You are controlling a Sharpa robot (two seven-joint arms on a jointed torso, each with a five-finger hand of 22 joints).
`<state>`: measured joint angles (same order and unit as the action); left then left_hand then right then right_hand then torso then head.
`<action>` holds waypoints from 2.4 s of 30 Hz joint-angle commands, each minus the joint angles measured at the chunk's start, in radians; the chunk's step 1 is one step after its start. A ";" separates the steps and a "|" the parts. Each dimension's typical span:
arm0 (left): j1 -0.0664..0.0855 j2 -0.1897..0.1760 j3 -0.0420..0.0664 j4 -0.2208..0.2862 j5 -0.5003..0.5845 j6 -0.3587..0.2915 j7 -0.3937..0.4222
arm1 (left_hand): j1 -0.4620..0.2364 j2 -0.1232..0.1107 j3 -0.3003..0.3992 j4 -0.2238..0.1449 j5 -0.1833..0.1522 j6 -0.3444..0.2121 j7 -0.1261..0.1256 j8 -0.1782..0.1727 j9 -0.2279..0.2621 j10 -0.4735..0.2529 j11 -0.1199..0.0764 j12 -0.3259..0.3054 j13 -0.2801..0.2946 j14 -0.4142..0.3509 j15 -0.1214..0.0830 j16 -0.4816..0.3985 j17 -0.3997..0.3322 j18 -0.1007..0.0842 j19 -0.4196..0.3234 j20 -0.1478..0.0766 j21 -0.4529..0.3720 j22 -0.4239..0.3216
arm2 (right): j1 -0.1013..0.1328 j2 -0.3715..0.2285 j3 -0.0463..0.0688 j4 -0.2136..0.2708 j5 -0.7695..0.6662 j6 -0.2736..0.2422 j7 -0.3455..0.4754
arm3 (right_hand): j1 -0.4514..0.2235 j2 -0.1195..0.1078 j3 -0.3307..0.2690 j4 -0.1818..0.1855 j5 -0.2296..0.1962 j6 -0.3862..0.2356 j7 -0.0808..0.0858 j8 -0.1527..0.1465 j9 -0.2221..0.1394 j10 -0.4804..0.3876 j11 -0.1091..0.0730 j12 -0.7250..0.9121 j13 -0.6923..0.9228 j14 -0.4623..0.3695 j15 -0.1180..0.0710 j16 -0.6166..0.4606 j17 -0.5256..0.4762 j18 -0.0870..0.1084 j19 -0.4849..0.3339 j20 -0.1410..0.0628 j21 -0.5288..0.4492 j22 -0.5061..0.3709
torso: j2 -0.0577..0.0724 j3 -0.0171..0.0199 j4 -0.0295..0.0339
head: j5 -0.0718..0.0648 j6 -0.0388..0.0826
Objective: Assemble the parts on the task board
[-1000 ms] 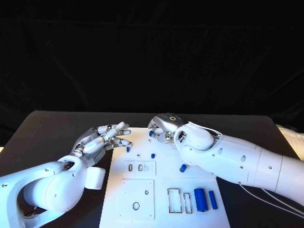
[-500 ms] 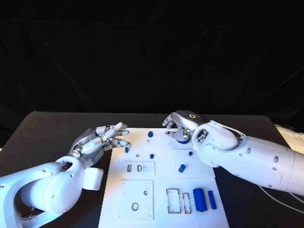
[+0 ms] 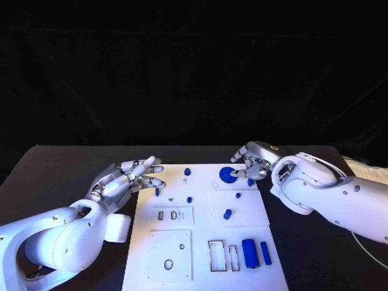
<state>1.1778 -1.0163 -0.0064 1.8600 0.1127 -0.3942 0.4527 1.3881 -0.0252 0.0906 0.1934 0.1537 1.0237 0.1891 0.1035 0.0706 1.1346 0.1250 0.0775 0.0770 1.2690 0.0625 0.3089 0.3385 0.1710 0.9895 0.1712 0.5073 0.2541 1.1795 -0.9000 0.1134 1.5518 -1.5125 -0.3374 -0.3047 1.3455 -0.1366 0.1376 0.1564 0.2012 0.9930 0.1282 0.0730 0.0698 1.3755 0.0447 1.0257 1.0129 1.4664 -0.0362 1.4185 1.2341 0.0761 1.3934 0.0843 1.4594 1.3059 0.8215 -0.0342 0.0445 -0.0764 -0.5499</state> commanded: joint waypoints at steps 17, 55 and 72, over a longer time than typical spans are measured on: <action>0.001 0.003 0.001 0.000 0.002 0.010 0.003 | 0.007 -0.002 -0.001 -0.006 -0.003 0.001 0.007 -0.005 -0.001 0.000 0.008 -0.002 -0.001 -0.003 0.003 0.004 0.001 0.007 -0.005 0.002 0.006 0.001 | -0.002 0.058 0.000 -0.057 -0.025 0.100 -0.069 | 0.043 0.017 -0.053 0.040 0.003 0.005 0.009 0.002 0.000 0.035 0.003 0.164 0.196 0.058 0.012 0.036 0.068 -0.029 0.030 0.004 0.024 0.046 | 0.001 -0.0017 0.0016 | -0.003 -0.004; 0.001 0.004 0.001 -0.003 0.002 0.014 0.000 | 0.004 -0.001 -0.003 -0.007 -0.009 0.003 0.008 -0.007 -0.001 0.001 0.008 -0.005 -0.001 -0.006 0.004 0.004 0.009 0.007 -0.010 0.002 0.010 0.005 | -0.019 0.104 -0.001 -0.028 -0.164 -0.066 -0.069 | 0.124 0.102 0.034 0.009 -0.102 0.129 -0.026 0.051 0.027 0.108 -0.026 0.337 0.380 0.065 -0.010 0.060 0.118 -0.047 0.087 -0.014 0.062 0.136 | 0.001 -0.0012 0.0038 | 0.004 -0.009; 0.001 0.008 0.001 -0.005 0.002 0.017 -0.001 | 0.003 -0.001 -0.003 -0.007 -0.011 0.003 0.008 -0.008 -0.001 0.001 0.008 -0.005 -0.001 -0.006 0.004 0.004 0.010 0.007 -0.011 0.003 0.011 0.005 | -0.023 0.221 -0.012 0.015 -0.235 -0.083 -0.087 | 0.101 0.090 0.049 0.014 -0.065 0.122 -0.023 0.039 0.030 0.105 -0.024 0.329 0.379 0.063 -0.010 0.057 0.112 -0.051 0.099 -0.016 0.069 0.154 | 0.002 -0.0027 0.0043 | 0.014 -0.011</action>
<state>1.1777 -1.0108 -0.0065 1.8543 0.1128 -0.3931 0.4474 1.3880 -0.0252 0.0878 0.1906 0.1462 1.0273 0.1927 0.0996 0.0706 1.1346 0.1250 0.0776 0.0772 1.2690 0.0625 0.3089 0.3475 0.1711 0.9859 0.1749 0.5149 0.2579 1.1590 -0.6859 0.1029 1.5722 -1.7106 -0.4224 -0.3810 1.4495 -0.0567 0.1799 0.1695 0.1319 1.0811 0.1299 0.1028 0.0686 1.4672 0.0254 1.3612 1.3098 1.4645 -0.0380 1.4739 1.3079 0.0453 1.4647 0.0700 1.5221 1.3074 0.8226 -0.0367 0.0493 -0.0646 -0.5602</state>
